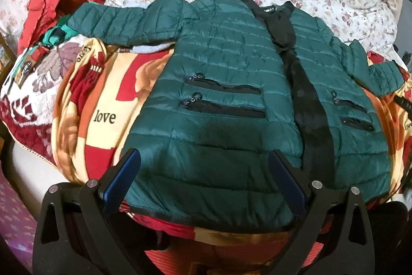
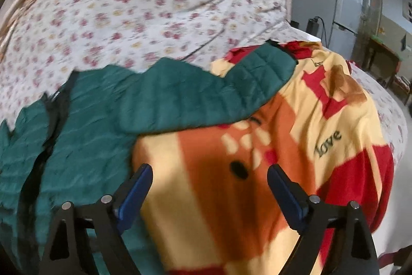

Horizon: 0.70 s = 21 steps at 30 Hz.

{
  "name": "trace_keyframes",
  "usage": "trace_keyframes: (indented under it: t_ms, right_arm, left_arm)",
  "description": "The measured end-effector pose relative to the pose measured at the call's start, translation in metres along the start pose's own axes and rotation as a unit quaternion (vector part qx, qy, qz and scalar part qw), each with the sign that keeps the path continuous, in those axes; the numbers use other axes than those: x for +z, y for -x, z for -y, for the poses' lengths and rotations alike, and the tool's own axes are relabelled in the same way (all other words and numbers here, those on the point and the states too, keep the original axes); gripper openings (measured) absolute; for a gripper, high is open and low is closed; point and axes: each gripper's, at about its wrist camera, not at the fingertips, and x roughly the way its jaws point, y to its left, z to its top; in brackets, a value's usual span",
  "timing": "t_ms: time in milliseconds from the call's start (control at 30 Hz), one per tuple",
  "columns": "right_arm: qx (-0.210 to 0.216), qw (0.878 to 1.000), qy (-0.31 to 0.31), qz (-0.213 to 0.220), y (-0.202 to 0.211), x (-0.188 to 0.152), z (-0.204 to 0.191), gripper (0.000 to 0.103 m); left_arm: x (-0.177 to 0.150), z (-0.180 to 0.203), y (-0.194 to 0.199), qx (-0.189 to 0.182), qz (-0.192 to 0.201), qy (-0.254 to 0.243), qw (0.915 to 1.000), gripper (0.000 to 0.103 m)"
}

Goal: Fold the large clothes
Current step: 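Grasp the green jacket's sleeve cuff with the right tool and lift it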

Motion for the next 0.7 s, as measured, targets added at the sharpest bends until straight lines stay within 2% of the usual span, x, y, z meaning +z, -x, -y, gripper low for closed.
trace_keyframes:
  t_ms: [133,300,467,700]
  right_arm:
    - [-0.009,0.999,-0.039,0.007,-0.024,0.035,0.039,0.089]
    - [-0.004,0.991,-0.135,0.001,-0.061,0.074,0.100,0.089]
    - [0.008,0.979,-0.203,-0.005,-0.094,0.099,0.140,0.077]
    - [-0.002,0.977,-0.211,-0.002,-0.129,0.125,0.156,0.077]
  left_arm:
    - [0.001,0.002,-0.008,-0.002,-0.008,0.001,1.0000,0.100]
    - [0.003,0.006,-0.020,0.003,-0.019,0.004,0.9998,0.100]
    - [0.005,0.010,-0.033,0.017,-0.032,0.000,0.9993,0.100]
    - [0.009,0.014,-0.050,0.036,-0.050,-0.004,0.9981,0.100]
